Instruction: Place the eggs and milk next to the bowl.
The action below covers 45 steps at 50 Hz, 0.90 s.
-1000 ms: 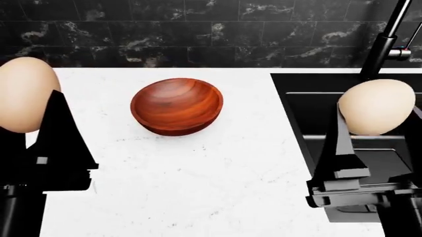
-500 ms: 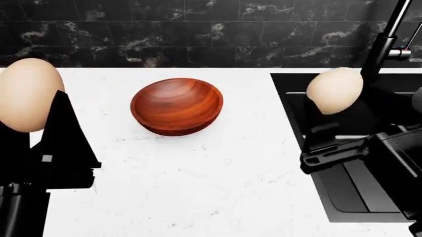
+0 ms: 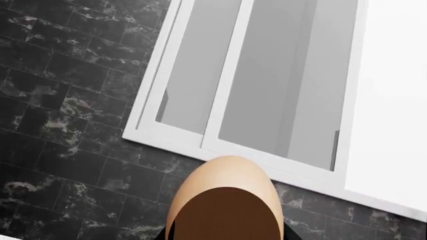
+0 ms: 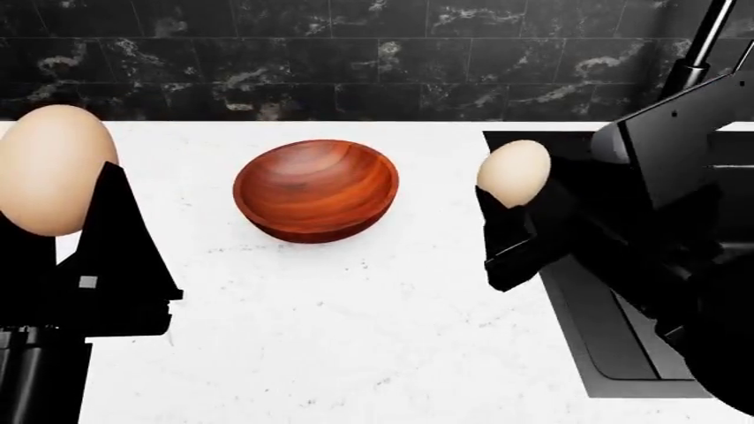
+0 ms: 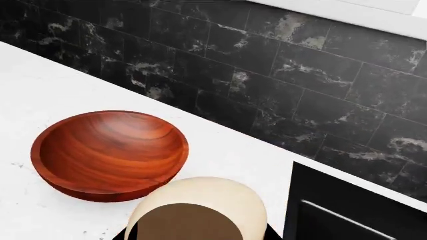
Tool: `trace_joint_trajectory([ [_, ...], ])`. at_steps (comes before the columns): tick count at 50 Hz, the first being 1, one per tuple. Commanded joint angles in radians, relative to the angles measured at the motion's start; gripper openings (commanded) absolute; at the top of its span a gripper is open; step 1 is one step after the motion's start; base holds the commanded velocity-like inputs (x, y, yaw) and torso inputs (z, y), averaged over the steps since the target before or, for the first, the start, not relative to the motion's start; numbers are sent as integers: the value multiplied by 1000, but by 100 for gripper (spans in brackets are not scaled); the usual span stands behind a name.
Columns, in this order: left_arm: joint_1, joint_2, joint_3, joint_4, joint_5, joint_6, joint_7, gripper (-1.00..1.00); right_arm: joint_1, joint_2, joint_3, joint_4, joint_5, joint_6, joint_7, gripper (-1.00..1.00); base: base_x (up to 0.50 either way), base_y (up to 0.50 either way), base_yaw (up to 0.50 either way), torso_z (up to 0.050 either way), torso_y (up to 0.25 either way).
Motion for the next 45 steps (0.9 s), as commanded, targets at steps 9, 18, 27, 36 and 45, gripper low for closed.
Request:
trace_joint_trajectory([
  [9,0,3,1,-8,-10,11,8,-100,-89,-169,-25,234,-44,-2,-137,-100,0,0,0,0,0],
  [18,-11,12,9,-15,-15,1,16,-100,-135,-232,-38,315,-53,-12,-179,-100,0,0,0,0,0],
  [27,-6,7,3,-9,-14,5,13,-100,-166,-287,-50,386,-62,-7,-228,-100,0,0,0,0,0],
  [36,-7,12,5,-20,-14,4,16,-100,-200,-335,-45,468,-71,-34,-270,-100,0,0,0,0,0],
  [45,-14,21,9,-35,-16,-4,21,-100,-242,-385,-42,567,-77,-60,-319,-100,0,0,0,0,0],
])
